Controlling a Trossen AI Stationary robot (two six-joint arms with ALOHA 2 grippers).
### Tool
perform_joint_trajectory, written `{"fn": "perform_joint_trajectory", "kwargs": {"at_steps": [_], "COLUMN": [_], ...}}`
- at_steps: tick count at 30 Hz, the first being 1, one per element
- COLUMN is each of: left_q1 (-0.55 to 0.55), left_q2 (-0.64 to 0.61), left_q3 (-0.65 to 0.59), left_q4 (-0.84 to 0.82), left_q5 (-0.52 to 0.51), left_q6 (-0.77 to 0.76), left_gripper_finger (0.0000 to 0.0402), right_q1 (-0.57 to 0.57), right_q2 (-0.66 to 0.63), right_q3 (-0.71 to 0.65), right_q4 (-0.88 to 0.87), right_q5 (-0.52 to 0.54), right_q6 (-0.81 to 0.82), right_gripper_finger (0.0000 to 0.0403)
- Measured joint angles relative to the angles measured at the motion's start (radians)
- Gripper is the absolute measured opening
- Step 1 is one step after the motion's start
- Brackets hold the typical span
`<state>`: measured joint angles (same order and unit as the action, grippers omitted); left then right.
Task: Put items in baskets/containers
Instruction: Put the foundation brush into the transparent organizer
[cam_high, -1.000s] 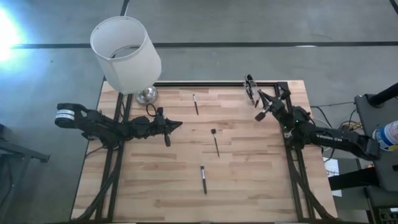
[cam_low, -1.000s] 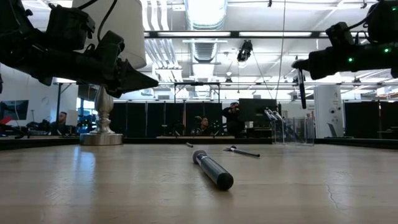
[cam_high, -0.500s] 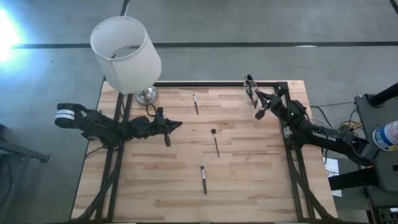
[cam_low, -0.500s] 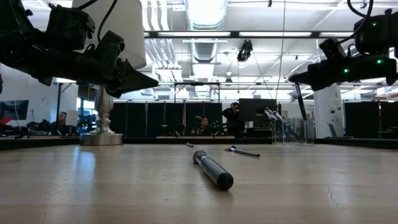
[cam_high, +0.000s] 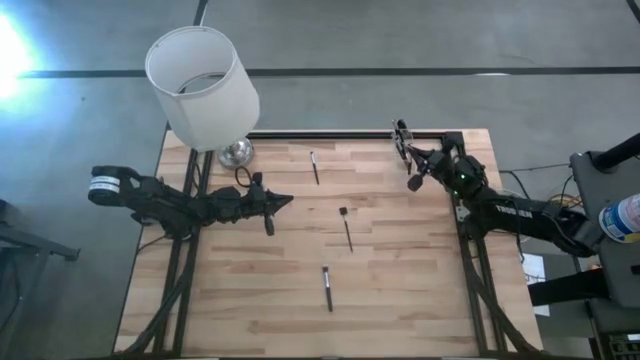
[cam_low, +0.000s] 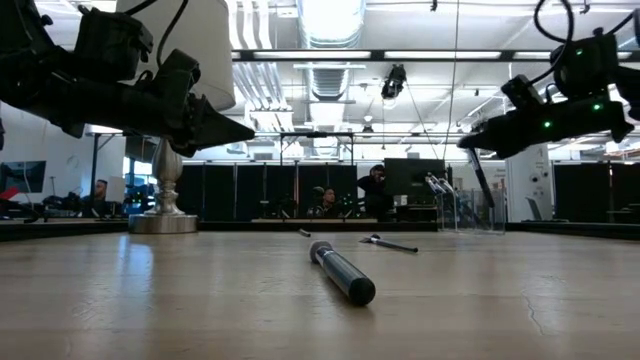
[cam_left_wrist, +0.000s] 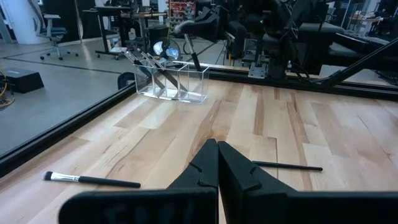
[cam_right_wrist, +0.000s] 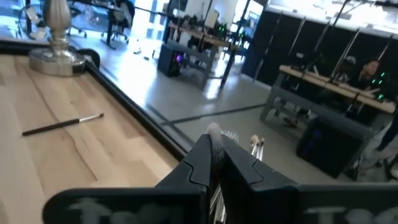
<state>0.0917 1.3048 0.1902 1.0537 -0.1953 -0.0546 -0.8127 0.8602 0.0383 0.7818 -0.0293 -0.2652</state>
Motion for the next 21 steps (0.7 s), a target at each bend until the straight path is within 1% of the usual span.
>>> {"fn": "perform_joint_trajectory", "kwargs": {"at_steps": [11, 16, 21], "left_q1": [-0.001, -0.001, -0.001], "left_q2": [0.000, 0.000, 0.000], "left_q3": [0.000, 0.000, 0.000], "left_q4": [0.000, 0.000, 0.000], "left_q5": [0.000, 0.000, 0.000], "left_q6": [-0.004, -0.006, -0.006], "left_gripper_finger": [0.0000, 0.0000, 0.0000], "right_q1": [0.000, 0.001, 0.001], "right_q2": [0.200, 0.259, 0.292], "right_q3": [0.100, 0.130, 0.138], "right_q4": [-0.046, -0.046, -0.046], "right_q5": [0.001, 0.002, 0.003], "right_q6": [0.023, 0.068, 0.075], "right_gripper_finger": [0.0013, 0.0013, 0.0013]}}
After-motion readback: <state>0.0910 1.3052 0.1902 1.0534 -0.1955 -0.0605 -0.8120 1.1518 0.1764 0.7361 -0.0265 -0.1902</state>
